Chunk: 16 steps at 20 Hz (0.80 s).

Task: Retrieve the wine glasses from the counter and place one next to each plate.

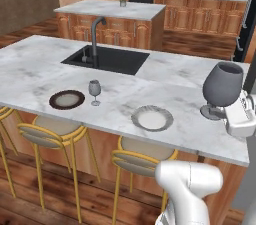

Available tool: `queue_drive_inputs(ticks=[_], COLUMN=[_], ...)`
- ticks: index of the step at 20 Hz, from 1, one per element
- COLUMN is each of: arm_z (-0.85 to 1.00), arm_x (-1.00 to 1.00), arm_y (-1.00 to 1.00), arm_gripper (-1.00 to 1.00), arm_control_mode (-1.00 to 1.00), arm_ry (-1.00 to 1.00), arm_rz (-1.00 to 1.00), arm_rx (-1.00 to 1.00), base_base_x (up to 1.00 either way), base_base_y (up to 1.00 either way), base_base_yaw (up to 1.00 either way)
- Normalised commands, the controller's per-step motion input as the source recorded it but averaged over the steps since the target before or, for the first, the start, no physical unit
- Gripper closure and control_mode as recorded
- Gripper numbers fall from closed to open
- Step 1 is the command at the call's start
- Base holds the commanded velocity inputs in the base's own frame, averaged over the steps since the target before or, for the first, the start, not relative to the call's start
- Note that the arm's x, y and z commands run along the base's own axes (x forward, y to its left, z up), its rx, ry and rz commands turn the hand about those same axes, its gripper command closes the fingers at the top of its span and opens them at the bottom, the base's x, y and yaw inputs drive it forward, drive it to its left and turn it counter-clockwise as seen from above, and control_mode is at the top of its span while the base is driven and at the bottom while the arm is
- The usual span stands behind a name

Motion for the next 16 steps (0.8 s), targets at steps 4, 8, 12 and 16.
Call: queue_drive_inputs(ticks=[4,8,12,16], arm_z=[-0.39,-0.39,-0.3,-0.26], arm_x=[0.61,0.65,0.6,0.51], arm_y=[-0.56,-0.45,-0.21,-0.17], arm_gripper=[1.0,1.0,1.0,1.0], arm_control_mode=[-1.0,-1.0,-1.0,-1.0], arm_ry=[0.05,0.09,0.05,0.02], arm_rz=[0.0,0.0,-0.03,-0.04], arm_rx=[0.0,0.0,0.0,0.0], base_base_x=[0.0,0.0,0.0,0.0], base_base_y=[0.0,0.0,0.0,0.0], base_base_yaw=[0.0,0.0,0.0,0.0])
